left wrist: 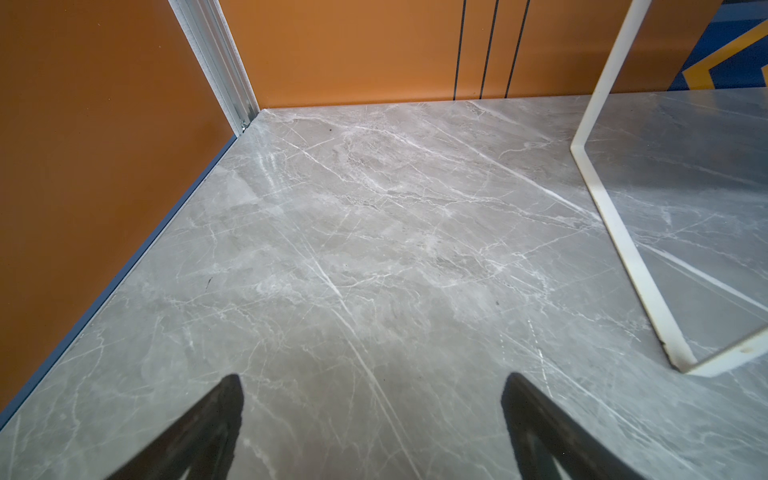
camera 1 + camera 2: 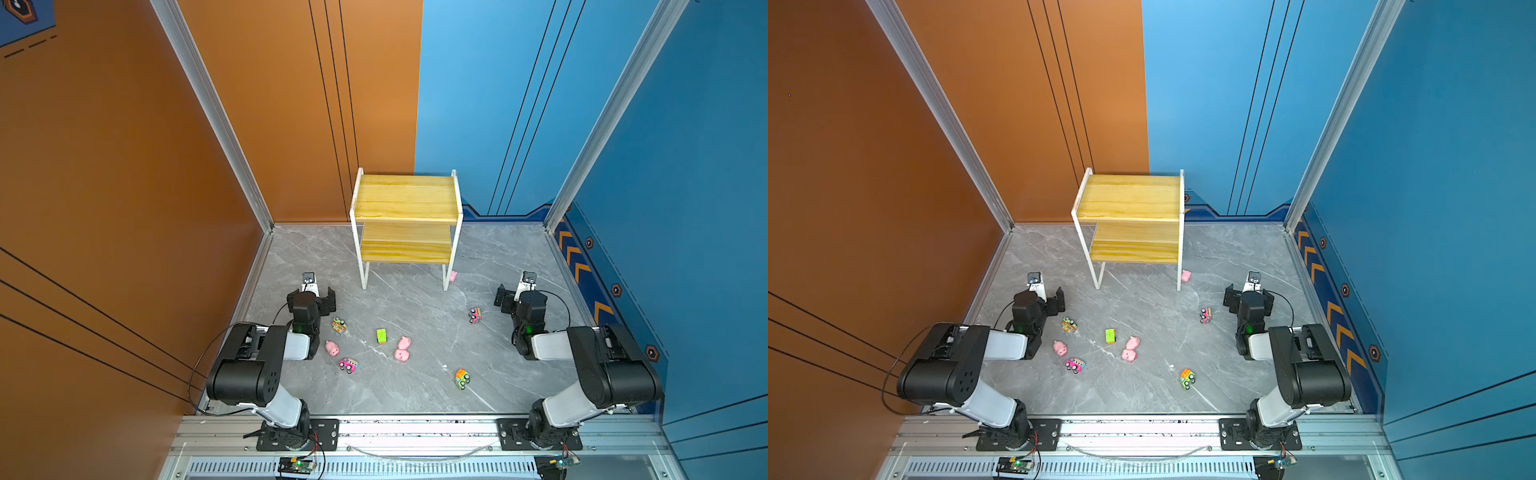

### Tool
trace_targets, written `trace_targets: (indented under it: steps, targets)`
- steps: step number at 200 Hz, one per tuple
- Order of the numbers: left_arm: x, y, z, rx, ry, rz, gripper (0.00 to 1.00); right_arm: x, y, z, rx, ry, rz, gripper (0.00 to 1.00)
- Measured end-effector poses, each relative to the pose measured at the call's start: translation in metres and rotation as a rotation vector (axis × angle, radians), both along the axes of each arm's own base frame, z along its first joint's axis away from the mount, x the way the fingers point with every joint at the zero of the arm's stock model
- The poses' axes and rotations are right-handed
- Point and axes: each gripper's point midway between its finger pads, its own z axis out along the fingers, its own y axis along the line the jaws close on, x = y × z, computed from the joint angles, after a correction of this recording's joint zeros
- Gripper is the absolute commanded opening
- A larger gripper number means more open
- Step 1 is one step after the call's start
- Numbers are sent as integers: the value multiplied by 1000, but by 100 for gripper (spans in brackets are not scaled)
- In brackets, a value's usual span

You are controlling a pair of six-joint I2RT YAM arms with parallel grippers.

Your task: Place and organize the plastic toys onto the shelf

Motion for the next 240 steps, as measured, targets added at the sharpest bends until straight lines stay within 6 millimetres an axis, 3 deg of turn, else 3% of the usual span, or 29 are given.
trace_targets:
  steps: [19, 39, 90, 122, 142, 192, 240]
  targets:
    - [-1, -4, 2, 7, -1, -6, 98, -7, 2, 9, -15, -22, -5, 100]
    - [-2, -7, 12, 16, 11, -2, 98, -12, 5, 34, -32, -79, -22, 100]
    - [16, 7, 93, -66, -45, 117, 98, -7, 7, 95, 53, -122, -56, 100]
    - [22, 7, 110, -217, 0, 167, 98, 0, 18, 128, 258, -142, -28, 99]
    - [20, -4, 101, -333, 69, 158, 99, -1, 37, 120, 382, -100, 2, 97]
    - [10, -33, 59, -537, 263, 128, 98, 12, 109, 86, 591, 77, 63, 95]
    - [2, -54, 28, -639, 385, 119, 97, 29, 149, 60, 702, 162, 39, 93]
